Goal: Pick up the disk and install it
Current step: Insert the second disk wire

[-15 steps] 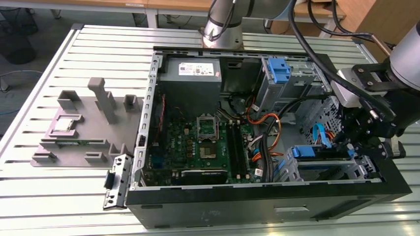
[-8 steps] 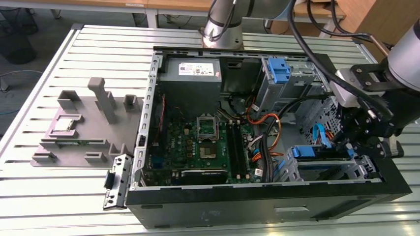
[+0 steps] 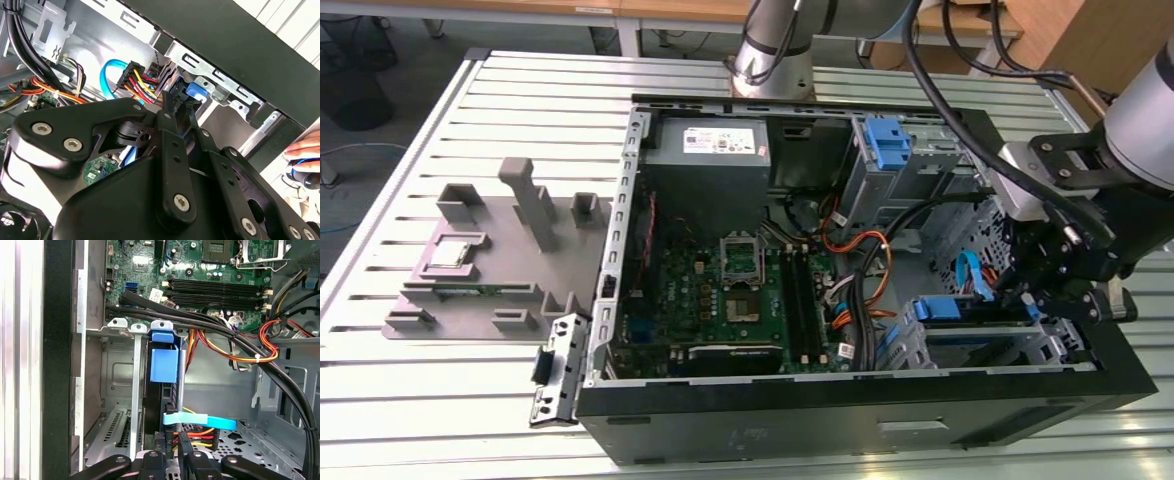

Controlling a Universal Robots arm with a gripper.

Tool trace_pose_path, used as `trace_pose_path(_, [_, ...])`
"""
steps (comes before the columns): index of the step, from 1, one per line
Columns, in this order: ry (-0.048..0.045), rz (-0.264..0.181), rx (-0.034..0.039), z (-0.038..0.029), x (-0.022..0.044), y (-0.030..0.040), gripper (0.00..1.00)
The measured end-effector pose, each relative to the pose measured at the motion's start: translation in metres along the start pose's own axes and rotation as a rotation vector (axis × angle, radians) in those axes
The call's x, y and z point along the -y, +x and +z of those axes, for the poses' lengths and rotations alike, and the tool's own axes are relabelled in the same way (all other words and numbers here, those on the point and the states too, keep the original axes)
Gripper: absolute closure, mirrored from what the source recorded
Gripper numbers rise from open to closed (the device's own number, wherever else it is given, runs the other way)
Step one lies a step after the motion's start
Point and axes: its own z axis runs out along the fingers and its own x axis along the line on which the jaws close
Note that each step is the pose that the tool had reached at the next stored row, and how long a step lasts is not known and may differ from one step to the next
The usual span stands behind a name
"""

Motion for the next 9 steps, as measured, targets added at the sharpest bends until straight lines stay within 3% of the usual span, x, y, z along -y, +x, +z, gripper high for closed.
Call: trace_pose_path(9, [0.0,0.0,0.0002,0.0008,-0.0011,0.0,0.76])
